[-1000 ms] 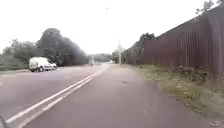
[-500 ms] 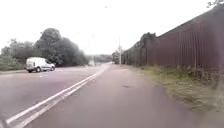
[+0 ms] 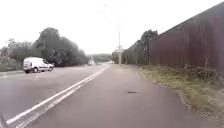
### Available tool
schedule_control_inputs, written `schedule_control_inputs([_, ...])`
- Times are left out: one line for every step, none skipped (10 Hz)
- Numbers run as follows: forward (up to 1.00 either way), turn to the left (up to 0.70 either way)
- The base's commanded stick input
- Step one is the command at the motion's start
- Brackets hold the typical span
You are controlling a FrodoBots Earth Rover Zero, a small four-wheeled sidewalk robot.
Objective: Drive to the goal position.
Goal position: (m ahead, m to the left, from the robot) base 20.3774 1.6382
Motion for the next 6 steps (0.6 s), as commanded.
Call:
schedule_control_inputs([1.00,0.00])
schedule_control_inputs([1.00,0.00])
schedule_control_inputs([1.00,0.00])
schedule_control_inputs([1.00,0.00])
schedule_control_inputs([1.00,0.00])
schedule_control_inputs([1.00,0.00])
